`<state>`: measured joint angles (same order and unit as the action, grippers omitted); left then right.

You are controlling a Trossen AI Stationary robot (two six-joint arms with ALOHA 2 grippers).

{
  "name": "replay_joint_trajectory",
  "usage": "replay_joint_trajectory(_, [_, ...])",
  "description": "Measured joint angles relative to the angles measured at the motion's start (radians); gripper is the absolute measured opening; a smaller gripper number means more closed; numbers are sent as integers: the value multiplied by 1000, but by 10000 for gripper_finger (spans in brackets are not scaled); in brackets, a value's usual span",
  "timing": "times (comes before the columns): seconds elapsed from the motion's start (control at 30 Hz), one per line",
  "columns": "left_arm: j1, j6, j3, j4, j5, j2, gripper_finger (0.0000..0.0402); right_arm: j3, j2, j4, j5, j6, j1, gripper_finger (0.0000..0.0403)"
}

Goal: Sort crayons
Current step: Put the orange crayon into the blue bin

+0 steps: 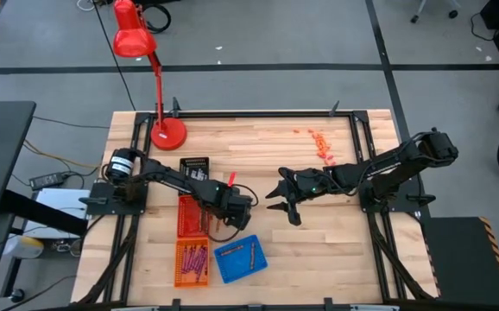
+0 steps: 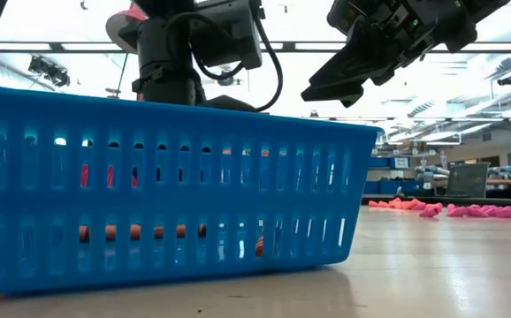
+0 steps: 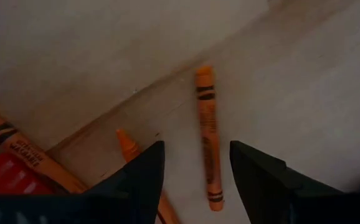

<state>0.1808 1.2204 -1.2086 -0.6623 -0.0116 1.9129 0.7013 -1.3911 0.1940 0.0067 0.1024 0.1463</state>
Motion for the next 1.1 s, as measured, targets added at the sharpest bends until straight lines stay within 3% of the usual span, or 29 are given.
replay_joint_trajectory(0.37, [17, -37, 3, 1, 12, 2, 185, 0, 0, 7, 0, -8, 0, 166])
replay_joint_trajectory(0.87, [17, -88, 5, -26, 17, 4, 32, 0, 0, 7, 0, -27, 0, 166])
replay_joint_trajectory(1.1, [18, -84, 5, -20, 18, 5, 19, 0, 0, 7, 0, -27, 0, 166])
